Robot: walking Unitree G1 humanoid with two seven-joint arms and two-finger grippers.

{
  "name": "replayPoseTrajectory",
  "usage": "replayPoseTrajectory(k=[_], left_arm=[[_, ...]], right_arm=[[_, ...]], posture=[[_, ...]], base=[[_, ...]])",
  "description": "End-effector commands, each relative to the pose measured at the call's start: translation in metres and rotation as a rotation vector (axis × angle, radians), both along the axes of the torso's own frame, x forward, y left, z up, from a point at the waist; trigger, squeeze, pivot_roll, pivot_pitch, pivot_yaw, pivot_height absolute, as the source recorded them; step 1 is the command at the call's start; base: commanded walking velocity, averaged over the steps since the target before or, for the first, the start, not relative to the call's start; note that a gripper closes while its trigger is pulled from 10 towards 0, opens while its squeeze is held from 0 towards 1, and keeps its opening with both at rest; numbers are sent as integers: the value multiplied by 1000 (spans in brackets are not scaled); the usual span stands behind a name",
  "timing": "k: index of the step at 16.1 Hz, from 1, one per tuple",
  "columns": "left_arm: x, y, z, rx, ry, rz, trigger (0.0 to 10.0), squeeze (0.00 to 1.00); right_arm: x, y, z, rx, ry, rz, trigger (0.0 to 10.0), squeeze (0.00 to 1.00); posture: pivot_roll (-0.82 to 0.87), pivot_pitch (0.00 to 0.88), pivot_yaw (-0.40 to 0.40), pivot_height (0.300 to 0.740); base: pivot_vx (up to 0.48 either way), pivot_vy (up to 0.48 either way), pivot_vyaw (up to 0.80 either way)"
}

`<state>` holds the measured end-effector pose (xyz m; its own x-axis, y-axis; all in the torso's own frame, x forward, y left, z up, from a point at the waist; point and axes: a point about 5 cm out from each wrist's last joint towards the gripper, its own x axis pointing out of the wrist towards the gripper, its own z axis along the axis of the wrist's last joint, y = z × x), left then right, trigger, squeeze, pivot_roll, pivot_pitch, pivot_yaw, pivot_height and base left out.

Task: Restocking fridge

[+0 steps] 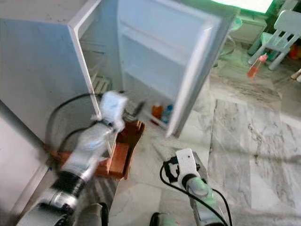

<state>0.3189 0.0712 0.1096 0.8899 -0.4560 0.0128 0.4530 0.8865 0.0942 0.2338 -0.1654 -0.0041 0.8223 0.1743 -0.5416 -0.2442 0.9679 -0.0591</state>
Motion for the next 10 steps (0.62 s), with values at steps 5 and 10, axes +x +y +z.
replayPoseTrajectory(k=[5, 10], left_arm=[[-34, 20, -47, 135, 137, 37, 10000, 0], [-37, 22, -54, 178, 151, 59, 10000, 0]], right_arm=[[2, -1, 1, -54, -17, 23, 10000, 0], [5, 1, 2, -47, -23, 25, 10000, 0]], posture=[[132, 82, -87, 740], [130, 79, -87, 740]], base=[[0, -382, -81], [0, -288, -558]])
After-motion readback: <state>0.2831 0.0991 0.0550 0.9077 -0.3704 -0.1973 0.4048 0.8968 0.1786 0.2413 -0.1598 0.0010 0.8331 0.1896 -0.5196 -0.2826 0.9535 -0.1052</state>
